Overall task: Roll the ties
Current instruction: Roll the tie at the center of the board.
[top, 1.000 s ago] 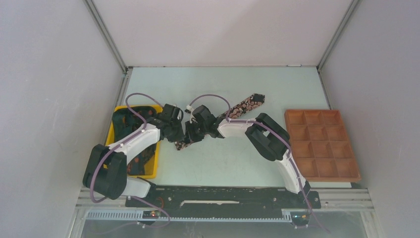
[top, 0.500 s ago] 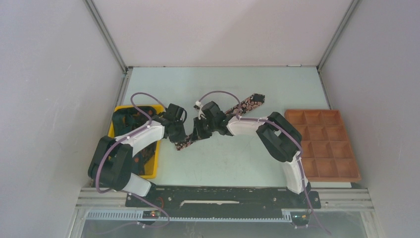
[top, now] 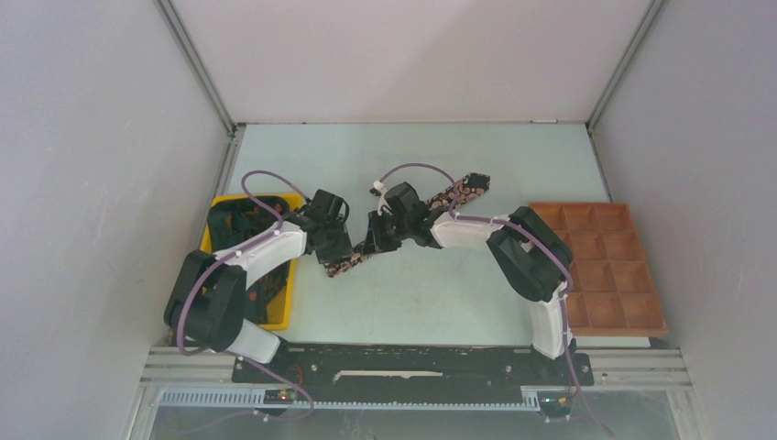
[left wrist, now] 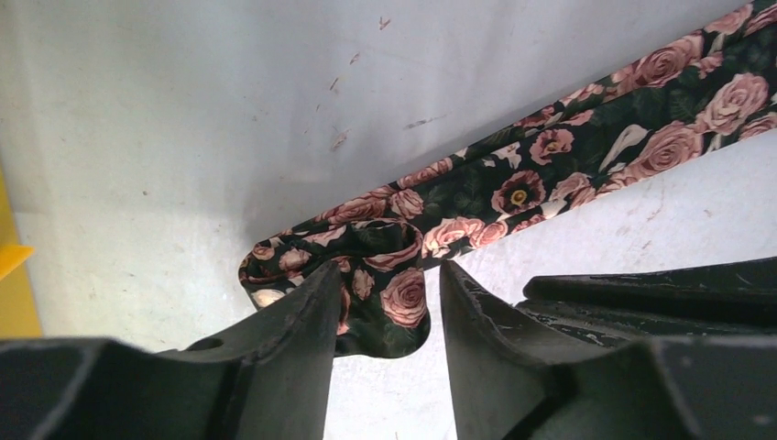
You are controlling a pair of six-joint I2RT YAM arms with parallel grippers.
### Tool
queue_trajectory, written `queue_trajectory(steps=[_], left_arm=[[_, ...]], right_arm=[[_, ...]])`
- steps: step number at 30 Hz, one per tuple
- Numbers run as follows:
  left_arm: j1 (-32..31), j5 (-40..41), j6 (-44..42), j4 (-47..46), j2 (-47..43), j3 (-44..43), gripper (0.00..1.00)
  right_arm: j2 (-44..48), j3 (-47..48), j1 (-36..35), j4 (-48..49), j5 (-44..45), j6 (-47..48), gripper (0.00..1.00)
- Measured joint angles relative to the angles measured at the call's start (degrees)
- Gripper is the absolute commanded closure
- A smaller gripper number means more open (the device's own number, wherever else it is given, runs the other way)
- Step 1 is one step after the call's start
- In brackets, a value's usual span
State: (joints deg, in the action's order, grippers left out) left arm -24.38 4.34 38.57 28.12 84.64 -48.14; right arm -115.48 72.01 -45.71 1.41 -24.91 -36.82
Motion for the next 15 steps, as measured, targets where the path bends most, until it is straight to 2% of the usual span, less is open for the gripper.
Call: queue_trajectory(steps=[7, 15], left_arm=[[-0.1, 0.2, 1.6, -0.4, -4.1, 0.2, 0.37], [0.0, 3.8, 2.0, -0.6, -14.4, 3.5, 0.34]], right_arm=[[1.2, -0.1, -0.2, 0.9, -0.3, 0.0, 0.84], [2.2, -0.1, -1.4, 2.0, -0.5, -0.1, 0.82]])
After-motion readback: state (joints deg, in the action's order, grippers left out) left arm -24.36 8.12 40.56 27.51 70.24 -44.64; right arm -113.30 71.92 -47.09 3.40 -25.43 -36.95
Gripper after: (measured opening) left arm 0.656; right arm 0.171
